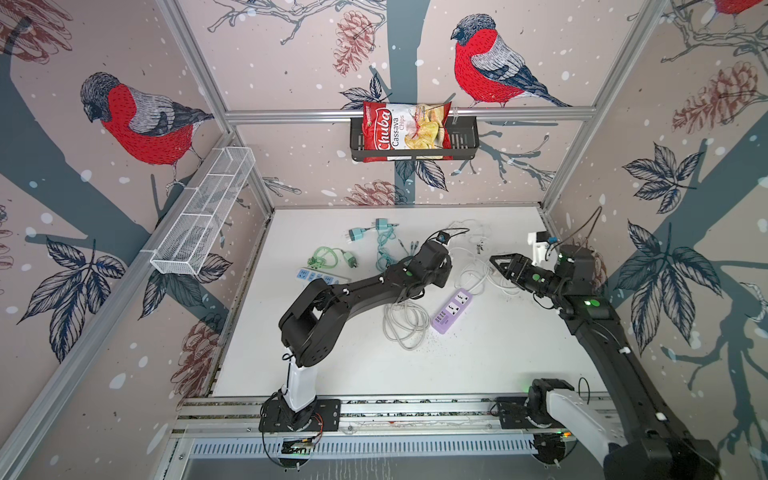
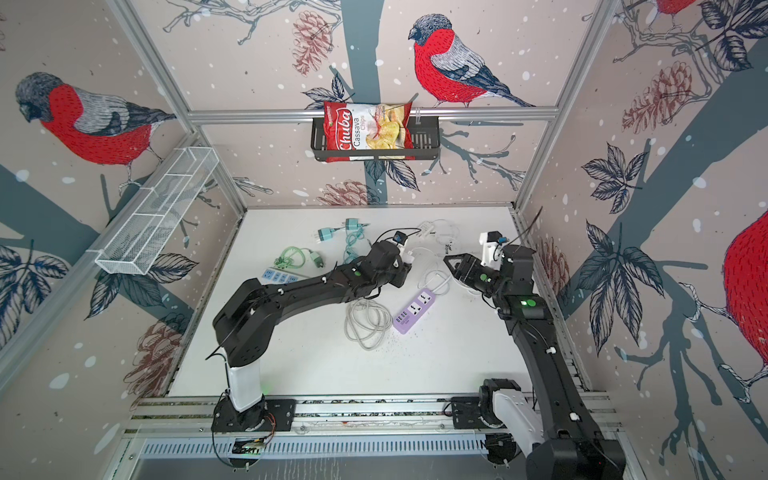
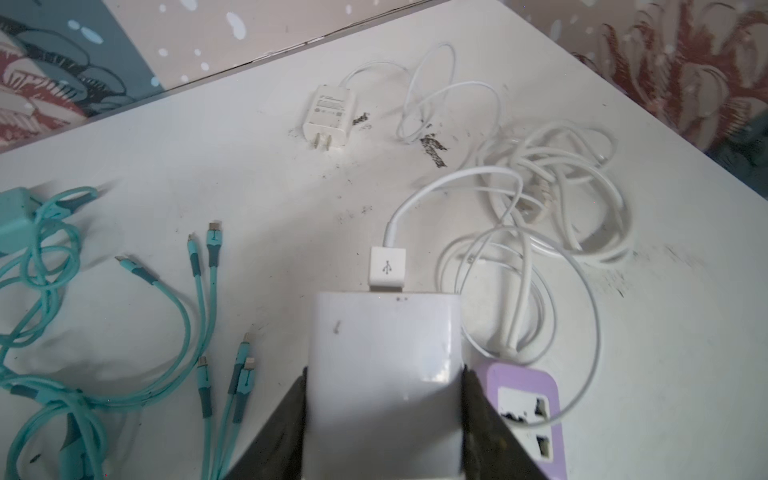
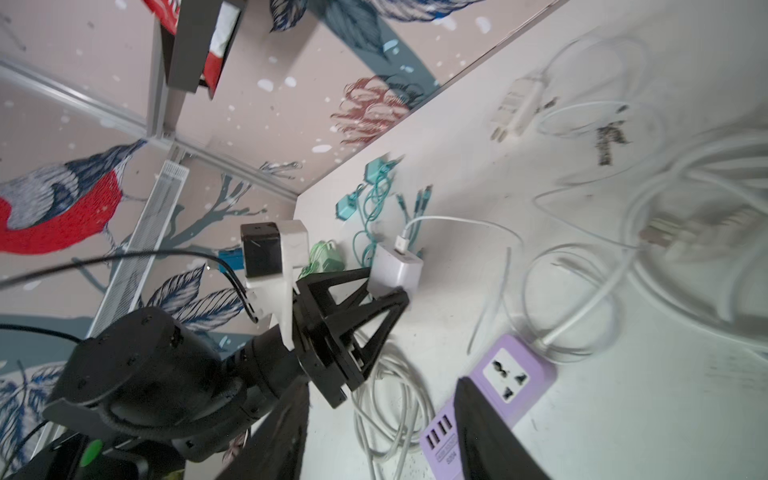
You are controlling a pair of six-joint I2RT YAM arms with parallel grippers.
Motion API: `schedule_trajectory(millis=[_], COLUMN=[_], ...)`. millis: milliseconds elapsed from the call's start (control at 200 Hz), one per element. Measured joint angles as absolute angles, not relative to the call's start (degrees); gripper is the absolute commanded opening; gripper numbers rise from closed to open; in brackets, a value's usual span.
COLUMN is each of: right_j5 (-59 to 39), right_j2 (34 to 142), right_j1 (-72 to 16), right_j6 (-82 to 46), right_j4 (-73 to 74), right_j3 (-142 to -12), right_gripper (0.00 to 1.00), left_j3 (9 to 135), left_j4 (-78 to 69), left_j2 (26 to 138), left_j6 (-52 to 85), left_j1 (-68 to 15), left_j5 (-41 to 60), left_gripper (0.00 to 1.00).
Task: Insert the plug
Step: 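Lift the white charger toward the right gripper while the right gripper approaches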
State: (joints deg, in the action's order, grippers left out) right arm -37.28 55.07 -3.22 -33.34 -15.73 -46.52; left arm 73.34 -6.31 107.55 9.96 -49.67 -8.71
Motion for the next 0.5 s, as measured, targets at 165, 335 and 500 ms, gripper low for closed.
schedule_trajectory(millis=[165,335,500], right_j5=[-37.71,-38.76,-40.47], right_j2=[60.12,64.29,65.49], right_j1=[-4.51,-4.84,-5.15], right_j6=[-32.45,-29.85,-28.16], right_j4=[-15.44,-15.38,-15.49], right_j3=[-48.07,-49.89,-50.65], right_gripper=[0.57,0.57,0.57], left_j3=[66.28,63.20,60.51], left_j4=[-19.62,-29.93,-35.20], left_j2=[105.32,105.34,105.36], left_j6=[5.23,1.37,-1.04], left_j1=[-49.69,-49.76,-49.82], left_j5=[-6.02,-2.42,0.10], left_gripper=[0.19,0.19,0.19])
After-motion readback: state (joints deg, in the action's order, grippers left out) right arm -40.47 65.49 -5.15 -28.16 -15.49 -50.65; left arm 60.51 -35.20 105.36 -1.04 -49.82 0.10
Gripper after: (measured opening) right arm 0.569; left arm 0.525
